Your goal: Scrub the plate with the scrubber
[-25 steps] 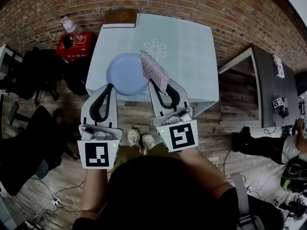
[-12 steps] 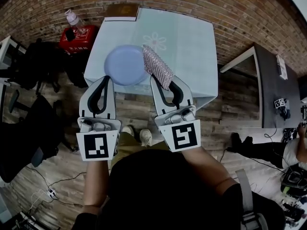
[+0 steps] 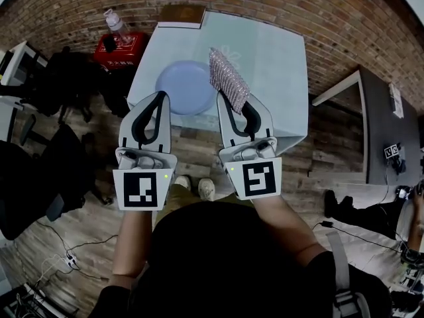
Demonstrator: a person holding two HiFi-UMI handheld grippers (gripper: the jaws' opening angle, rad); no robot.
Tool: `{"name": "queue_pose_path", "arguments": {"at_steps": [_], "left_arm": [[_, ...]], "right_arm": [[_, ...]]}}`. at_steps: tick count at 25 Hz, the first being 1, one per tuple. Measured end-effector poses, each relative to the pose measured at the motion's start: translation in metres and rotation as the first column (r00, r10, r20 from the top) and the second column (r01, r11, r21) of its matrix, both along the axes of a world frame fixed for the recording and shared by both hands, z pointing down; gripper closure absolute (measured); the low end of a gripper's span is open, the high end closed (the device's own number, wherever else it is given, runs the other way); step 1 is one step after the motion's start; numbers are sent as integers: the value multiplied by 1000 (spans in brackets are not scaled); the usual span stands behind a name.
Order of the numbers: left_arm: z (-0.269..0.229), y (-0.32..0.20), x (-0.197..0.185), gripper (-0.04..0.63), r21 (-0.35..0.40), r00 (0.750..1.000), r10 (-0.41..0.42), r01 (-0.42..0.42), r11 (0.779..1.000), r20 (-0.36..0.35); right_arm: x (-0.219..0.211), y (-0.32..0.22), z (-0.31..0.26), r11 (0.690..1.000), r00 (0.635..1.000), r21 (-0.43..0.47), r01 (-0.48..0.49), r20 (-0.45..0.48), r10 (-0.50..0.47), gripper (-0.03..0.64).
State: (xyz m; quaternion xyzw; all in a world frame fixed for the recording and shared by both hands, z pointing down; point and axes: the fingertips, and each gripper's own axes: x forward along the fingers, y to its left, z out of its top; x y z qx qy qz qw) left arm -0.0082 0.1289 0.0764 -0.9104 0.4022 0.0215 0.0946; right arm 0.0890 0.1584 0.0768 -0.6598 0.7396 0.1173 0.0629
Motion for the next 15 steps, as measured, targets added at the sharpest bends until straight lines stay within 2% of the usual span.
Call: {"name": "queue_pose_path", "arguments": {"at_steps": [9, 15], "left_arm": [[-13, 3, -2, 572, 25, 1000, 6, -6, 1000, -2], [-8, 4, -7, 571, 5, 1000, -9, 9, 1000, -10]], "right_arm": [[-4, 5, 1, 1000, 1000, -26, -4, -21, 4, 528], [-6, 6, 4, 1000, 1000, -28, -1, -29, 0, 527]]}}
